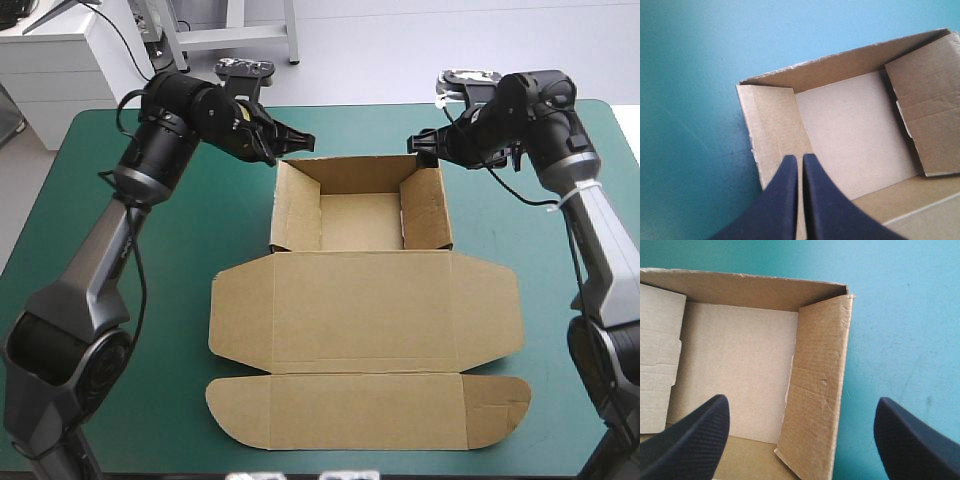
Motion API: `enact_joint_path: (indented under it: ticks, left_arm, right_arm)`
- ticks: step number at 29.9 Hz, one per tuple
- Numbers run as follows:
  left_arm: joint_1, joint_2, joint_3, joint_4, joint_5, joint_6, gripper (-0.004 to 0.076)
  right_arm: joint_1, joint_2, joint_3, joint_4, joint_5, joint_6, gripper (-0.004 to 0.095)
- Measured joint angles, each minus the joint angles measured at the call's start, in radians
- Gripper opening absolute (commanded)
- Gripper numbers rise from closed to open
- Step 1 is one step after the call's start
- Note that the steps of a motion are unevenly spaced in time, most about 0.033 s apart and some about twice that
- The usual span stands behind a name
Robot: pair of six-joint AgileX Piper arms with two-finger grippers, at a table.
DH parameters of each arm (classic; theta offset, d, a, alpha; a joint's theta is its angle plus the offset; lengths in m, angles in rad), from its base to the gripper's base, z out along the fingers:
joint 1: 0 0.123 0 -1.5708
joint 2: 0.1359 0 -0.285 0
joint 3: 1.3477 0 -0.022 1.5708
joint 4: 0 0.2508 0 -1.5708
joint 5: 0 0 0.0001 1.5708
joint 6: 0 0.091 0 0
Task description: Fold the box
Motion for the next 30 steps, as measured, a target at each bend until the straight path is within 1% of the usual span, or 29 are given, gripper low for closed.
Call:
enact_joint_path:
  ticks: [3, 7, 11, 14, 16, 22, 23, 26, 30]
  left_arm:
    - [-0.013, -0.073, 0.073, -0.004, 0.000, 0.031, -0.0006]
    - [-0.050, -0.185, 0.236, 0.008, 0.000, 0.043, -0.0006]
    - [-0.062, -0.300, 0.430, 0.016, 0.000, 0.047, -0.0006]
    - [-0.062, -0.405, 0.586, 0.020, -0.016, 0.049, -0.0006]
    - [-0.062, -0.488, 0.682, 0.021, -0.046, 0.050, -0.0006]
    - [-0.062, -0.740, 0.981, 0.041, -0.205, 0.053, -0.0006]
    - [-0.062, -0.772, 1.019, 0.049, -0.219, 0.054, -0.0006]
    - [-0.062, -0.870, 1.152, 0.072, -0.254, 0.054, -0.0007]
    - [-0.062, -0.977, 1.292, 0.093, -0.318, 0.054, -0.0008]
  right_arm:
    - [0.000, -0.033, -0.005, -0.022, 0.005, 0.017, 0.0723]
    - [0.000, -0.040, 0.013, -0.035, 0.004, 0.023, 0.0723]
    - [0.000, -0.040, 0.115, -0.047, 0.002, 0.026, 0.0723]
    - [0.000, -0.038, 0.226, -0.034, -0.049, 0.026, 0.0723]
    - [0.000, -0.038, 0.286, -0.015, -0.094, 0.025, 0.0723]
    - [0.000, -0.038, 0.445, -0.004, -0.252, 0.024, 0.0723]
    - [0.000, -0.038, 0.461, -0.004, -0.276, 0.024, 0.0723]
    - [0.000, -0.036, 0.482, -0.003, -0.320, 0.023, 0.0722]
    - [0.000, -0.036, 0.482, 0.000, -0.338, 0.007, 0.0722]
